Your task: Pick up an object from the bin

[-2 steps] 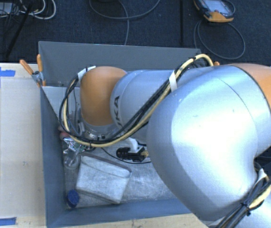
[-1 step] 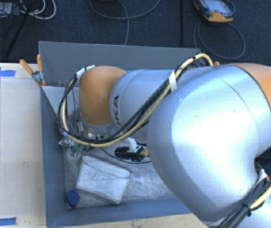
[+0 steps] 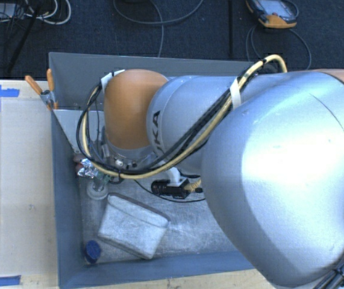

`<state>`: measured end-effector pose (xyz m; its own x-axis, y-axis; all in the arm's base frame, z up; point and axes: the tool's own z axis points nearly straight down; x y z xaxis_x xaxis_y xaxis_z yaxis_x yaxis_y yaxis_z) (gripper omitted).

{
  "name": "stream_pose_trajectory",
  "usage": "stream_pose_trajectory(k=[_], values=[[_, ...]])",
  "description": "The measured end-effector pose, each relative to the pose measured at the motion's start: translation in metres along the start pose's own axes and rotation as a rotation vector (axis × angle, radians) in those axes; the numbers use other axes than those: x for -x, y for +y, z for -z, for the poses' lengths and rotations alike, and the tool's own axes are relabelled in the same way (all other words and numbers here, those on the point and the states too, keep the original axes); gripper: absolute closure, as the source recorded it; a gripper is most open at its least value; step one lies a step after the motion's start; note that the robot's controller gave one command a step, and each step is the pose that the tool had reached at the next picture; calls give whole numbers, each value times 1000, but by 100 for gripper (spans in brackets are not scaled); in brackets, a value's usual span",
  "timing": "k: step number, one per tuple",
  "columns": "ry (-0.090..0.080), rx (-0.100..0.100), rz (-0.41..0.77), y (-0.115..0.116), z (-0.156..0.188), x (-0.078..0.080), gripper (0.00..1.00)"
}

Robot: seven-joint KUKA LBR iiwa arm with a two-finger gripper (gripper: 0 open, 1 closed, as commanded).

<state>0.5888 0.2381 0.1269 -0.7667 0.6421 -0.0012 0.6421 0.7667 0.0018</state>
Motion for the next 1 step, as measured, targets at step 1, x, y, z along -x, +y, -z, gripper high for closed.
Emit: stream_pose_trajectory(k=[1], values=[[2,-3,-54,9,11,-1,100]])
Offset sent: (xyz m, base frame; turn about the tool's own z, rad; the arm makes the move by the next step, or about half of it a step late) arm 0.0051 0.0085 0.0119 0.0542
